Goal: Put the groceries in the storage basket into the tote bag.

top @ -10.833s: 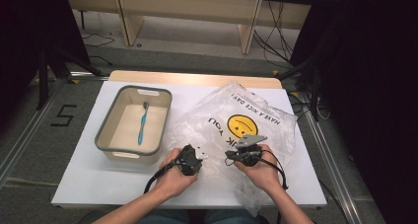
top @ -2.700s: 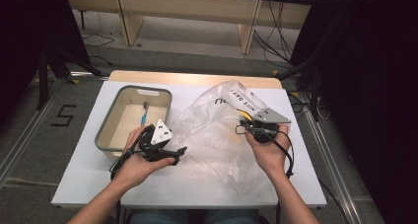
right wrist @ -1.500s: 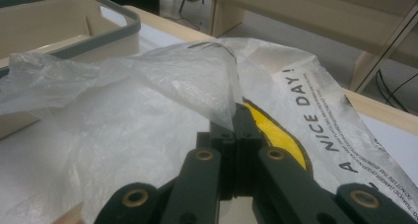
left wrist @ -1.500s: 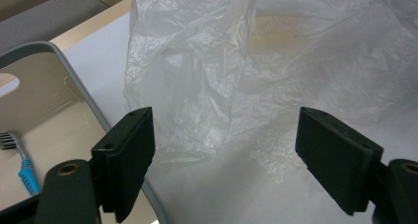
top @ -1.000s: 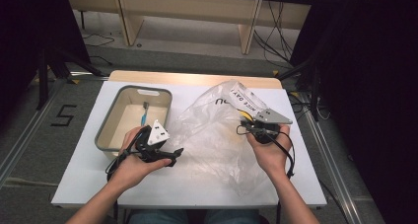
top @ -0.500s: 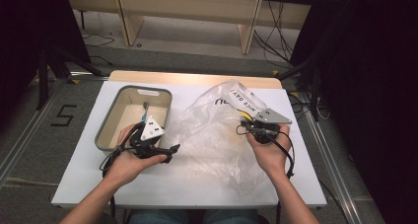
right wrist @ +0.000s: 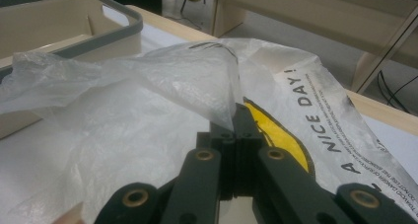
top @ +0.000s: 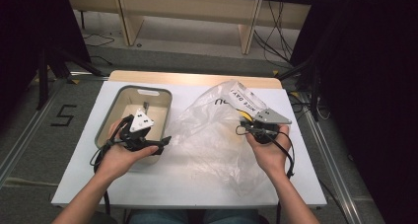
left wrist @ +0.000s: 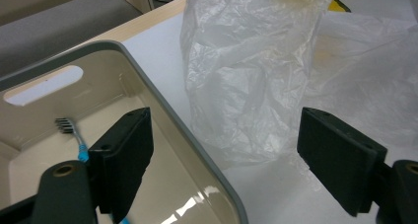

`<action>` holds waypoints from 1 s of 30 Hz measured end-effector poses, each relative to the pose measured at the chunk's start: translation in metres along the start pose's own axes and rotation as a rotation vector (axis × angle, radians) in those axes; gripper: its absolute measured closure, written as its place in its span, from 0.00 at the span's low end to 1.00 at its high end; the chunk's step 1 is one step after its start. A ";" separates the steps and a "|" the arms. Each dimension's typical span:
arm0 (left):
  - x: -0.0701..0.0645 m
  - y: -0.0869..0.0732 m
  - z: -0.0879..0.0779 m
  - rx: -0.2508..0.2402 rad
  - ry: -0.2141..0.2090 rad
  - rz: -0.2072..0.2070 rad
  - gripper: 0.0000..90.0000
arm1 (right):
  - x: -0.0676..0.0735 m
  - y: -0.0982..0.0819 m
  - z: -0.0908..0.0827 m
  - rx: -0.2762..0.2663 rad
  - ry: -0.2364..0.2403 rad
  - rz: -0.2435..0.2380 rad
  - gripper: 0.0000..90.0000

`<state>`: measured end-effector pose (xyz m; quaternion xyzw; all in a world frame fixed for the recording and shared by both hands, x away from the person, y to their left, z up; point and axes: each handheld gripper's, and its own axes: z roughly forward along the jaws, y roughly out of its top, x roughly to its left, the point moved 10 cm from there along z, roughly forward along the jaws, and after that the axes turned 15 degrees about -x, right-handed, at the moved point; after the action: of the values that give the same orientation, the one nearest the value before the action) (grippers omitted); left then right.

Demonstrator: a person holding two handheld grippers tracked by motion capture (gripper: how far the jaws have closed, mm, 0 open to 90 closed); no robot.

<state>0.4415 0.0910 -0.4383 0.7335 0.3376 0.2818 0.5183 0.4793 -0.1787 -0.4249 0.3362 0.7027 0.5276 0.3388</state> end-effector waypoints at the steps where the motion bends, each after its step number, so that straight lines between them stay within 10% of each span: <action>1: 0.002 0.001 0.000 -0.003 0.005 -0.004 0.24 | 0.000 0.000 0.000 0.000 0.001 -0.002 1.00; 20: 0.039 0.007 0.000 0.015 0.087 -0.052 0.24 | 0.000 0.000 -0.001 0.001 -0.002 0.006 1.00; 30: 0.072 0.005 0.024 0.116 0.150 -0.089 0.26 | 0.000 0.000 -0.001 0.003 0.000 0.007 1.00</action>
<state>0.5053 0.1332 -0.4360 0.7233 0.4234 0.2925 0.4604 0.4782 -0.1794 -0.4248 0.3393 0.7023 0.5277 0.3364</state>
